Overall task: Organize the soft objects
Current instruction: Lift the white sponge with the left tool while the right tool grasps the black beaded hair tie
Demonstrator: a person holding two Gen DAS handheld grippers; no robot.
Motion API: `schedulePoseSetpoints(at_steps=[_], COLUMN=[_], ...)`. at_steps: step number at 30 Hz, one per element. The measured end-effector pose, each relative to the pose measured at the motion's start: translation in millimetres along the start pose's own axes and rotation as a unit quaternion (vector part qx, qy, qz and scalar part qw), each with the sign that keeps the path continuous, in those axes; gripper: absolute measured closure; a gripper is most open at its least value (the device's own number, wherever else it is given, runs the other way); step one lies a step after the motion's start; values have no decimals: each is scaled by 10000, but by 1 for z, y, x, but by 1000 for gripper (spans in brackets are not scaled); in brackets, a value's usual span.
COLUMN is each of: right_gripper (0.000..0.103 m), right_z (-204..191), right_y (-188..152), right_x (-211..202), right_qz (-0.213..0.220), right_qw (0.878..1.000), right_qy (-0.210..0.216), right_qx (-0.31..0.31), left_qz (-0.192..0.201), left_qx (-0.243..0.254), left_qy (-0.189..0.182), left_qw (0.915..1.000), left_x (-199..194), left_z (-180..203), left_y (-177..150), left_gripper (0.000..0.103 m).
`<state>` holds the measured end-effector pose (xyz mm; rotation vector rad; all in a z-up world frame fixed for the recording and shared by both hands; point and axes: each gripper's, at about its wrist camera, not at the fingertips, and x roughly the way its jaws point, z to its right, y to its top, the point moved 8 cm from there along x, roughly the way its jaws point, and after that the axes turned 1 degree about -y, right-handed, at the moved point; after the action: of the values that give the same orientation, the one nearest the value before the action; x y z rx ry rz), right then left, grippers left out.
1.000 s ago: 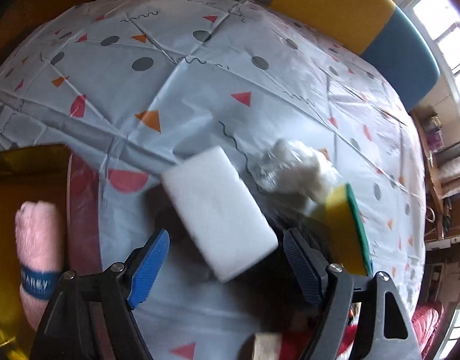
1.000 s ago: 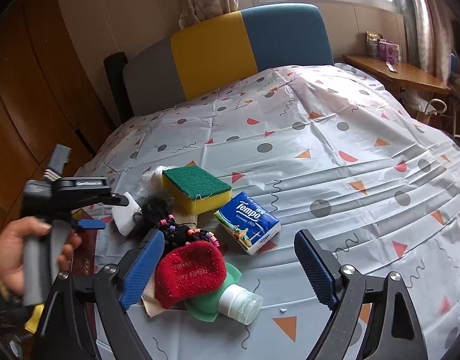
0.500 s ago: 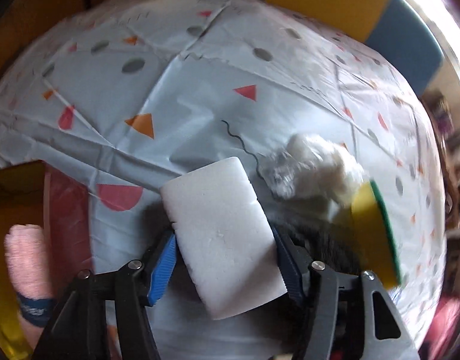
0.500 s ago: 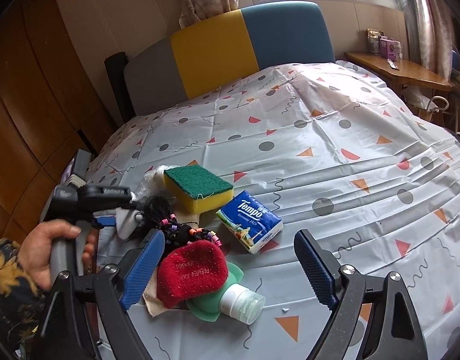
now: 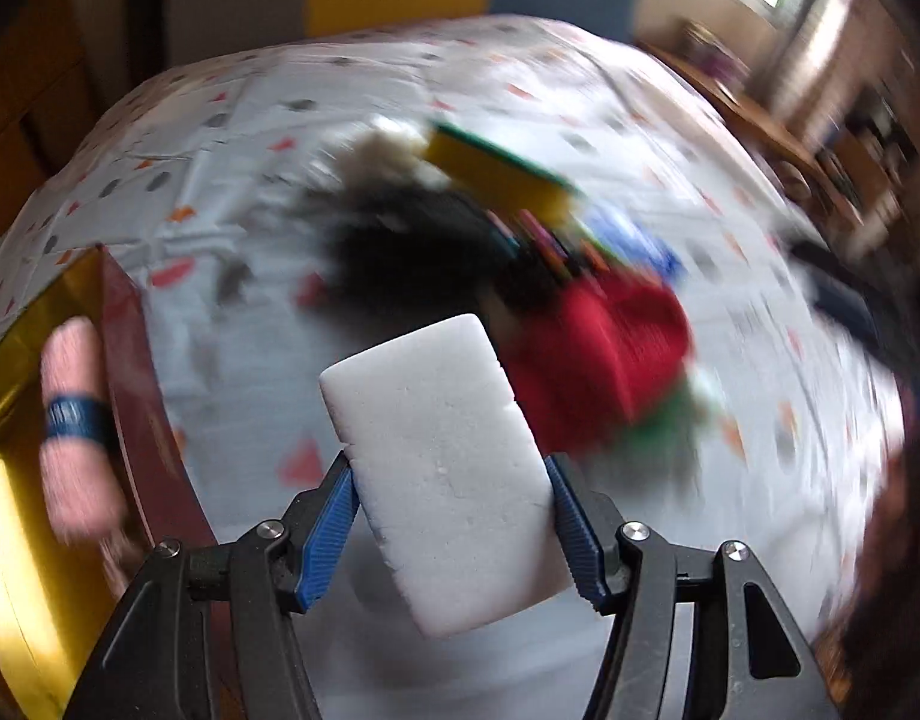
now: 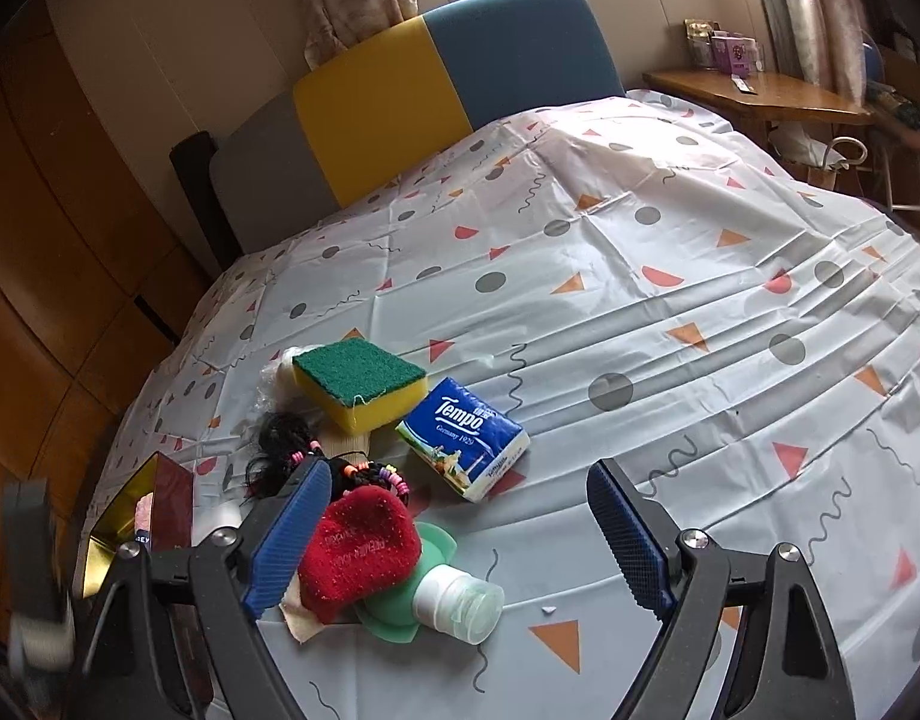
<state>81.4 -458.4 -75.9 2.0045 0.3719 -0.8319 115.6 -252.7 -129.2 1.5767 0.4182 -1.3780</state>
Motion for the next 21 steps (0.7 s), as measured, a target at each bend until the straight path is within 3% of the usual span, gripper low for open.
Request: schedulePoseSetpoints(at_steps=[7, 9, 13, 21], right_gripper=[17, 23, 38, 41], right_z=[-14, -22, -44, -100], right_y=[-10, -15, -30, -34], right_x=[8, 11, 20, 50], right_qz=[-191, -243, -487, -837], right_qw=[9992, 9980, 9924, 9684], right_qy=[79, 110, 296, 287], right_qx=[-340, -574, -1087, -2331], left_qz=[-139, 124, 165, 395], left_qx=[1075, 1184, 1049, 990], left_qy=[-32, 26, -132, -265], left_qw=[9941, 9929, 9943, 9939], left_x=[4, 4, 4, 4], left_z=[39, 43, 41, 40], left_y=[-79, -83, -82, -85], left_gripper=[40, 40, 40, 40])
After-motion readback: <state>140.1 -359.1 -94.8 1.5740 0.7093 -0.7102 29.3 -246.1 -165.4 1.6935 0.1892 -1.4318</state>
